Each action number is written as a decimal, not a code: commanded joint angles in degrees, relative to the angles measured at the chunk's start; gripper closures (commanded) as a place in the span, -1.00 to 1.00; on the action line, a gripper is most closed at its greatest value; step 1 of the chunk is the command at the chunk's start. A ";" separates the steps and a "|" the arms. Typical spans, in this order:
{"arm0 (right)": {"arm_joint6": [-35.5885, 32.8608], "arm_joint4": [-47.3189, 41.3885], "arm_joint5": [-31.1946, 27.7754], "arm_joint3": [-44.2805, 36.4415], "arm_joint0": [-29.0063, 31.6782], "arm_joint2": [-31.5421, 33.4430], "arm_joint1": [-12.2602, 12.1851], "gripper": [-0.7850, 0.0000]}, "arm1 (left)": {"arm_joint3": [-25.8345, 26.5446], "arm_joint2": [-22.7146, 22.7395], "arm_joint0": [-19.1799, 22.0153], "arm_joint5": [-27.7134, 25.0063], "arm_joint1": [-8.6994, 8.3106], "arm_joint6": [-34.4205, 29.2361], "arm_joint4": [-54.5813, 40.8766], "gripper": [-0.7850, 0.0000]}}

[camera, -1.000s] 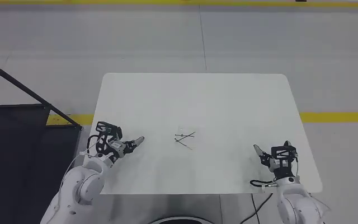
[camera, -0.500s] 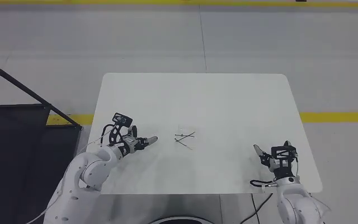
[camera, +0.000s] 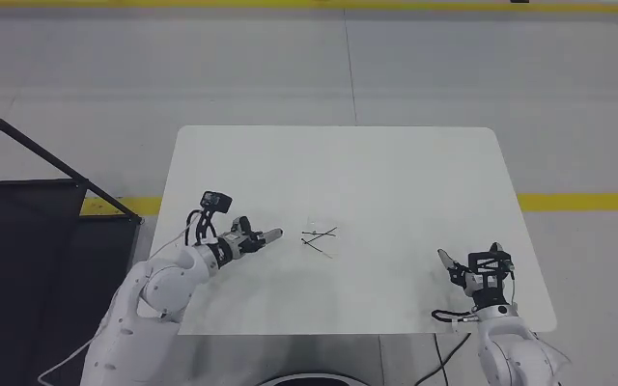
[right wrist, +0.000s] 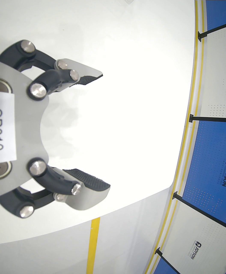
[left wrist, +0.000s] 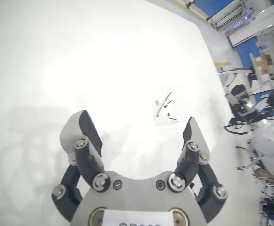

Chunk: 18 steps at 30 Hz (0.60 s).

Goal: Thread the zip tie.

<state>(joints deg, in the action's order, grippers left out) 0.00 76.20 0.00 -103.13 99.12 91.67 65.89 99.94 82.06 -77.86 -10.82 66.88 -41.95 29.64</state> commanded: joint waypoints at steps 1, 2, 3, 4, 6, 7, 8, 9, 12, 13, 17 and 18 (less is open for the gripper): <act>0.00 0.00 0.00 0.00 0.00 0.00 0.00 -1.00 | -0.72 -0.78 1.59 0.95 0.04 -3.77 -4.35 -1.00; 0.00 0.00 0.00 0.00 0.00 0.00 0.00 -1.00 | -1.26 -1.13 2.41 1.60 0.07 -4.79 -5.49 -1.00; 0.00 0.00 0.00 0.00 0.00 0.00 0.00 -1.00 | -1.79 -1.62 3.20 2.30 0.11 -5.35 -5.93 -1.00; 0.00 0.00 0.00 0.00 0.00 0.00 0.00 -1.00 | -2.33 -2.31 3.86 2.93 0.17 -5.56 -6.11 -1.00; 0.00 0.00 0.00 0.00 0.00 0.00 0.00 -1.00 | -3.67 -3.94 5.12 4.34 0.43 -6.84 -8.85 -1.00; 0.00 0.00 0.00 0.00 0.00 0.00 0.00 -1.00 | -4.55 -4.52 5.90 4.84 0.53 -7.88 -10.68 -1.00; 0.00 0.00 0.00 0.00 0.00 0.00 0.00 -1.00 | -5.47 -4.98 6.75 5.53 0.60 -8.69 -11.80 -1.00; 0.00 0.00 0.00 0.00 0.00 0.00 0.00 -1.00 | -6.21 -5.40 7.55 6.18 0.64 -9.09 -12.00 -1.00; 0.00 0.00 0.00 0.00 0.00 0.00 0.00 -1.00 | -6.39 -5.51 7.80 6.33 0.65 -9.07 -11.86 -1.00; 0.00 0.00 0.00 0.00 0.00 0.00 0.00 -1.00 | -6.39 -5.51 7.80 6.33 0.65 -9.07 -11.86 -1.00; 0.00 0.00 0.00 0.00 0.00 0.00 0.00 -1.00 | -6.39 -5.51 7.80 6.33 0.65 -9.07 -11.86 -1.00; 0.00 0.00 0.00 0.00 0.00 0.00 0.00 -1.00 | -6.39 -5.51 7.80 6.33 0.65 -9.07 -11.86 -1.00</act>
<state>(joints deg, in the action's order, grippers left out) 0.00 76.20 0.00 -103.13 99.12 91.67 65.89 93.55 76.54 -70.06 -4.49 67.53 -51.02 17.79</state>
